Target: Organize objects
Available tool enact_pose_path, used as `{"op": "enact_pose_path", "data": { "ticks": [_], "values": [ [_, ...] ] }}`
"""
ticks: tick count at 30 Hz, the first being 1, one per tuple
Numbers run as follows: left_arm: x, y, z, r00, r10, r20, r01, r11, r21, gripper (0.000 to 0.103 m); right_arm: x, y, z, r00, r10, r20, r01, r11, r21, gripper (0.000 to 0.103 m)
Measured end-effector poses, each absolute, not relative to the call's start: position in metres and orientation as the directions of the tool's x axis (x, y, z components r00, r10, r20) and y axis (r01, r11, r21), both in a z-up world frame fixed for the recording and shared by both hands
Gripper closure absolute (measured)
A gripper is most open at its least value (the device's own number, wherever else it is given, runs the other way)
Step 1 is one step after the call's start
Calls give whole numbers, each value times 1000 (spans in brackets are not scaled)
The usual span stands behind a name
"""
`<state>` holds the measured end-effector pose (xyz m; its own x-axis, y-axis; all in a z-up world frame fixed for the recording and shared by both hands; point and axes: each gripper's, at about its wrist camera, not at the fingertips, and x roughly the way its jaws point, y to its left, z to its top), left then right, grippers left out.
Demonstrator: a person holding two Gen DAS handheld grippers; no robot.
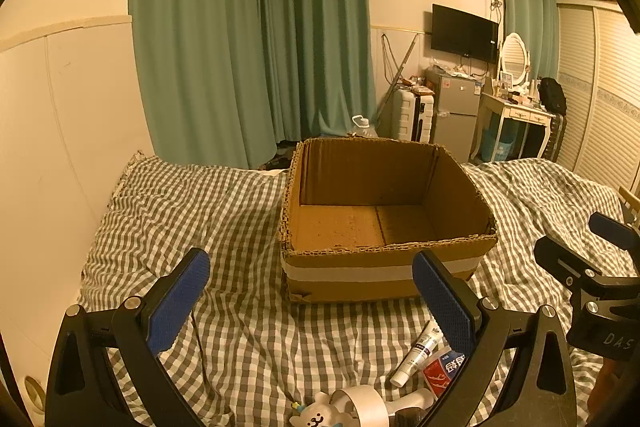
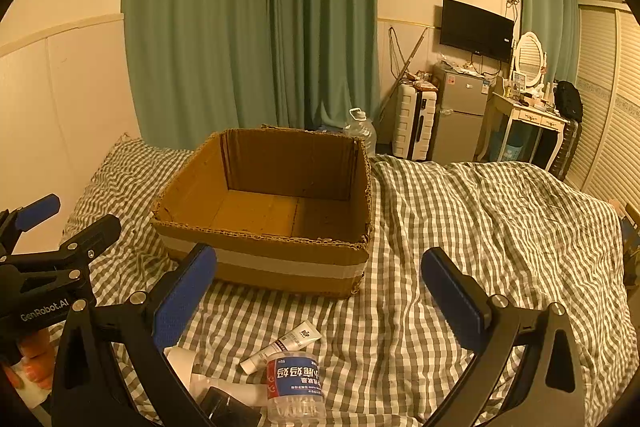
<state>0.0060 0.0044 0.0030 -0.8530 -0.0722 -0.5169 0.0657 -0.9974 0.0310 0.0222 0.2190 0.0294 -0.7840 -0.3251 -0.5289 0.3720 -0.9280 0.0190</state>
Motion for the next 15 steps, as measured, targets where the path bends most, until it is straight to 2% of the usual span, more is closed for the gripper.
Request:
{"op": "enact_pose_path", "data": {
  "ticks": [15],
  "values": [
    [9,6,4,-858,-58,-511,52,-998,25,0,23,218,30,-778,-339,-529,387,-922,20,0]
  ]
}}
